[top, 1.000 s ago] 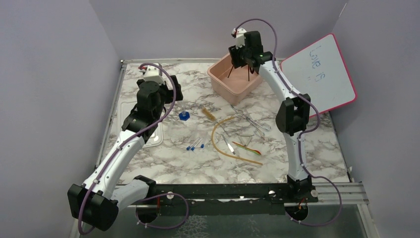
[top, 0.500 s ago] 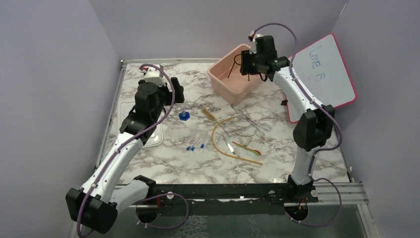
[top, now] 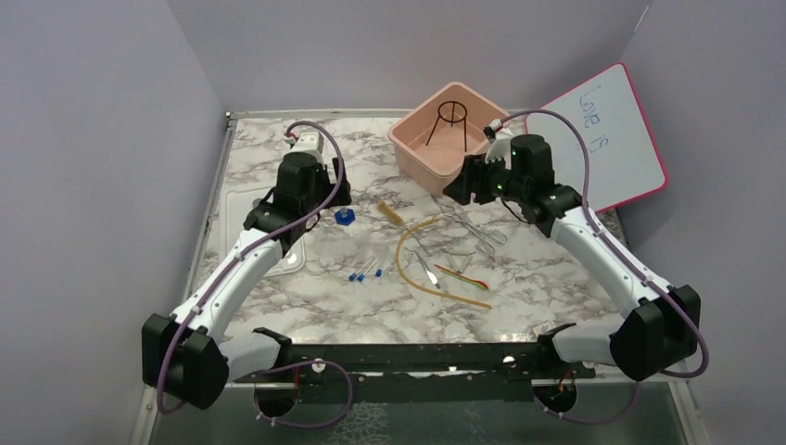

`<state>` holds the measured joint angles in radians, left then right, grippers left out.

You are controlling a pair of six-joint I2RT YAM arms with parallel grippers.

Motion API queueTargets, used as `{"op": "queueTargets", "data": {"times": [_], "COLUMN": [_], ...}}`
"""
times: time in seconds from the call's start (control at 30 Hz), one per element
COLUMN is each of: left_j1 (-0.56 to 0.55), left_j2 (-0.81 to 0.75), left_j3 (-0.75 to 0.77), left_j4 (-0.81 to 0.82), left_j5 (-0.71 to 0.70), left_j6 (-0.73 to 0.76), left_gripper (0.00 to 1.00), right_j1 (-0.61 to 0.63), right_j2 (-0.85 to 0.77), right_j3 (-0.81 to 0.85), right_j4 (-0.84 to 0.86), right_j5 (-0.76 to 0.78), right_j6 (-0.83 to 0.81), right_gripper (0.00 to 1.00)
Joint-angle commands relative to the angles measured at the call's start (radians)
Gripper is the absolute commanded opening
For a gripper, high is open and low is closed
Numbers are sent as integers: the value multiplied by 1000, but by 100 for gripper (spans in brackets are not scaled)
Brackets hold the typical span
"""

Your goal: Organize the chemistry lab equipment

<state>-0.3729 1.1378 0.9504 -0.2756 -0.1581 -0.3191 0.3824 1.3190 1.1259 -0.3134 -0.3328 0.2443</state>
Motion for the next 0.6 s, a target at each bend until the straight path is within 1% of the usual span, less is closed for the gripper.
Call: {"op": "queueTargets", "data": {"times": [0.0, 0.13, 0.23, 0.27, 0.33, 0.4, 0.5, 0.57], "left_j1": [5, 5, 5, 5, 4, 3, 3, 3], "left_j2": [120, 223, 285, 299, 317, 330, 339, 342], "left_j3": [58, 86, 107, 114, 130, 143, 148, 146], "left_j4": [14, 20, 25, 25, 32, 35, 42, 44], "left_j5": [34, 41, 13, 3, 0, -7, -20, -31], "left_j6": [-53, -80, -85, -88, -85, -76, -52, -30], "left_gripper": [81, 69, 60, 56, 45, 38, 32, 31], "right_j1": [1, 1, 2, 1, 1, 1, 1, 1], "right_j2": [-82, -135, -151, -153, -155, -158, -163, -168], "right_j3": [-110, -173, -192, -192, -196, -199, -202, -204], "right_j4": [159, 188, 183, 177, 170, 167, 166, 166], "right_j5": [-131, -134, -123, -120, -118, -117, -115, -113], "right_j6": [77, 87, 73, 66, 58, 50, 44, 42], "right_gripper": [63, 63, 62, 62, 61, 61, 61, 61]}}
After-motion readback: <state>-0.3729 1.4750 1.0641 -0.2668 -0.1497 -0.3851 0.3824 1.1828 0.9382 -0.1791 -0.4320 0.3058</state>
